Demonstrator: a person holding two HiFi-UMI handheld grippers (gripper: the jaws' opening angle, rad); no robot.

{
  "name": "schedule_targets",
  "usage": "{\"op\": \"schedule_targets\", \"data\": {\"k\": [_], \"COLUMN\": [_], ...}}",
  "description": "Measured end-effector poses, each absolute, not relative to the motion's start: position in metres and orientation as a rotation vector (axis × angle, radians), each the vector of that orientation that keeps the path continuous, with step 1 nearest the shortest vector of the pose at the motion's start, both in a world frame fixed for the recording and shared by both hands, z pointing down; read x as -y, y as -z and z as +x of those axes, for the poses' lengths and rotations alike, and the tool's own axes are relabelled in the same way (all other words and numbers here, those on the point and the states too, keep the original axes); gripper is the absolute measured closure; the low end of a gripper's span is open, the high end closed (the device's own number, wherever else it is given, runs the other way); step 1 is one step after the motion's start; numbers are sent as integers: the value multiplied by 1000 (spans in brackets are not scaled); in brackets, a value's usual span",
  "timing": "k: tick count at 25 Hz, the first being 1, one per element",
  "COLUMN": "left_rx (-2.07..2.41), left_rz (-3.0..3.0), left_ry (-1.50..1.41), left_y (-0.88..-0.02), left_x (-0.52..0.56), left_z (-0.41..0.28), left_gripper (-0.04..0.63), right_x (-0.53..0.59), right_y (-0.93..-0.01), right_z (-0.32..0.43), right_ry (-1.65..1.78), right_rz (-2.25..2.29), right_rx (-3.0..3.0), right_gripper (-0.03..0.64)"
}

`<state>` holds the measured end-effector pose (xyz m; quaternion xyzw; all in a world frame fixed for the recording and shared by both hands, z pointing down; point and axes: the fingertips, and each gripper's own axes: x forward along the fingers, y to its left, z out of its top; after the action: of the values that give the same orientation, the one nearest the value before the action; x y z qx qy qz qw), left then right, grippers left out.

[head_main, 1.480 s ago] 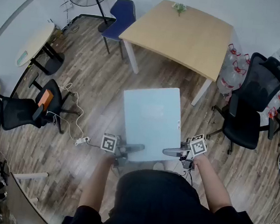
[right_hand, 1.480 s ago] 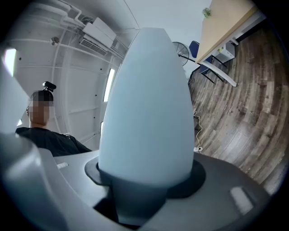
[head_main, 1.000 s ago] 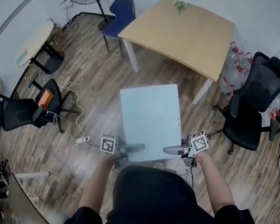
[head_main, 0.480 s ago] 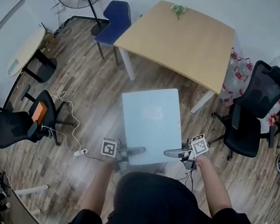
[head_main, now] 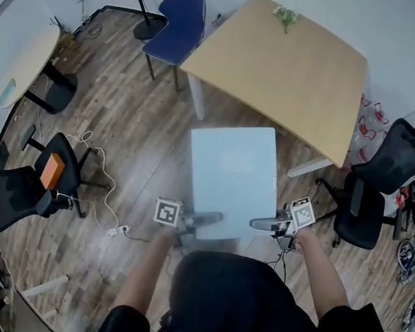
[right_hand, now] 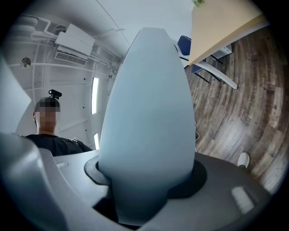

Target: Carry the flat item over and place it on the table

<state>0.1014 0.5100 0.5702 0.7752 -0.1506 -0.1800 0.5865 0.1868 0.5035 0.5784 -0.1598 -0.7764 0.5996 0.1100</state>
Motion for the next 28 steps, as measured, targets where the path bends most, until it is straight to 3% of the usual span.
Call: {"op": "schedule_targets", "data": {"k": [10,28], "left_rx": [307,407], "left_rz": [1822,1845], "left_ry": [393,339], "left_y": [-563,-570], "left_x": [-432,-283], "left_z": [4,-42], "left_gripper": [262,256], "right_x": [-430,-284], "right_y": [-568,-584], "right_z": [90,49], "right_ry": [-1775,-1763], "right_rz": [-407,-429], "right_rx": [2319,2387], "right_gripper": [327,322]}}
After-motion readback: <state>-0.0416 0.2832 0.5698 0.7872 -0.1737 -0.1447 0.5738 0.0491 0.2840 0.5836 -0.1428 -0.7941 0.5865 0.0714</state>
